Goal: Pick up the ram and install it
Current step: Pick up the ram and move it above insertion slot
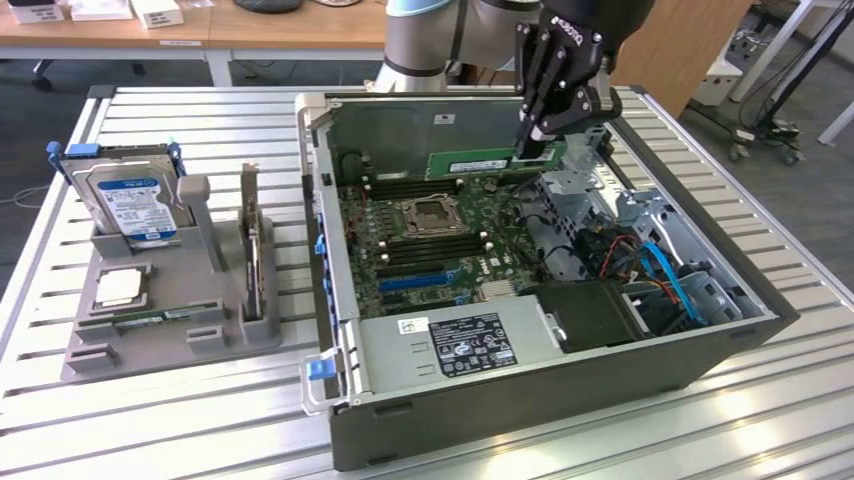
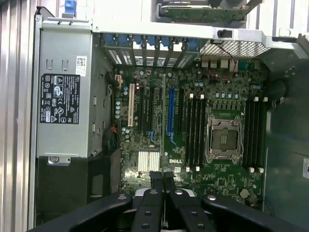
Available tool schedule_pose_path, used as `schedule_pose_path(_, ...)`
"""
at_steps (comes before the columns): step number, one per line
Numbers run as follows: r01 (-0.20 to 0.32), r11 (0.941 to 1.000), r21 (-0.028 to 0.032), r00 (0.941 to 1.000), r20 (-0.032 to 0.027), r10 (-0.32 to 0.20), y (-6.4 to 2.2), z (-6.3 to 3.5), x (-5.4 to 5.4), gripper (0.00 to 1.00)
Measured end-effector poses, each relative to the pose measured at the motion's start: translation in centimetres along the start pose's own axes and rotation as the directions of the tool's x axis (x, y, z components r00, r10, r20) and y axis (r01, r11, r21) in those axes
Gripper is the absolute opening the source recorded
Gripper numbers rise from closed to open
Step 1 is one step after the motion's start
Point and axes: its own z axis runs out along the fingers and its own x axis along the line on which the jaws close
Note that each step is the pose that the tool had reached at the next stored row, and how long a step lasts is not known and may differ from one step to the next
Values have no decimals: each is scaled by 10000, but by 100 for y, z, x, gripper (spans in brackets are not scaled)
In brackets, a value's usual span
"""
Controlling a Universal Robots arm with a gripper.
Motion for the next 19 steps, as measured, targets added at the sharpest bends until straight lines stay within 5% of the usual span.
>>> schedule_pose_path(7,-3,10000,1,10000,-2,3,-2,1,-64,12)
schedule_pose_path(19,-40,10000,6,10000,2,40,-11,19,-412,12)
